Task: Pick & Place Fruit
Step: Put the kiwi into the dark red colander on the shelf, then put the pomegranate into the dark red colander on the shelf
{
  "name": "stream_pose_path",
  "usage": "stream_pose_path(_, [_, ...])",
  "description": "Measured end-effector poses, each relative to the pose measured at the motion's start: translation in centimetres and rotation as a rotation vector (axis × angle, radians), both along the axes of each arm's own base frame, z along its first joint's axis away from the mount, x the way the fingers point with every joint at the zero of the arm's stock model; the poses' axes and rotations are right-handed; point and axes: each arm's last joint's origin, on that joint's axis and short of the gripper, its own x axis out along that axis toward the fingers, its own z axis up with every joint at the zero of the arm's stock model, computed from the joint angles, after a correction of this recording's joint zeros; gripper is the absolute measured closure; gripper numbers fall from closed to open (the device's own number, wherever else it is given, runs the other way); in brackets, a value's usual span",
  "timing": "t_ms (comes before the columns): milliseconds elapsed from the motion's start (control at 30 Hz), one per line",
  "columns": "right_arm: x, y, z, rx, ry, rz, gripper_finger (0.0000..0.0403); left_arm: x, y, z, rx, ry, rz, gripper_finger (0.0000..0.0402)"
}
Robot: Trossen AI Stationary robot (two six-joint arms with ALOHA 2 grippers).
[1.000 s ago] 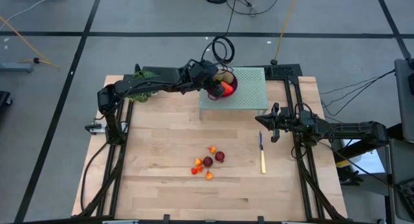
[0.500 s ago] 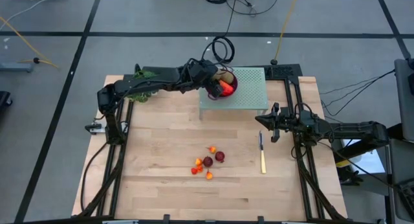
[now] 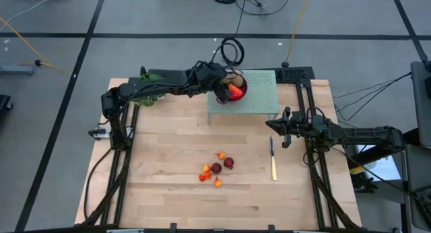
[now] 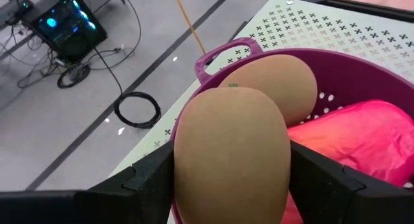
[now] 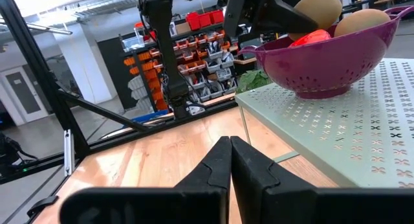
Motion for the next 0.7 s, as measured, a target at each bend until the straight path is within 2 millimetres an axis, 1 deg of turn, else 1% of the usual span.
stream_pose_path(267, [0.00, 0.00, 0.00, 0.000, 0.000, 0.000, 0.0399, 0.01, 0.00, 0.02, 0.021, 0.019, -0.020, 0.0132])
stream_pose_path(567, [0.00, 0.00, 0.00, 0.000, 0.000, 0.000, 0.0399, 0.37, 0.12, 0.63, 0.077, -0.021, -0.048, 0.0075])
stream_pose_path(700, [0.00, 0.00, 0.00, 0.000, 0.000, 0.000, 0.0399, 0.44, 0.15, 0.74, 0.084, -0.033, -0.048, 0.0061])
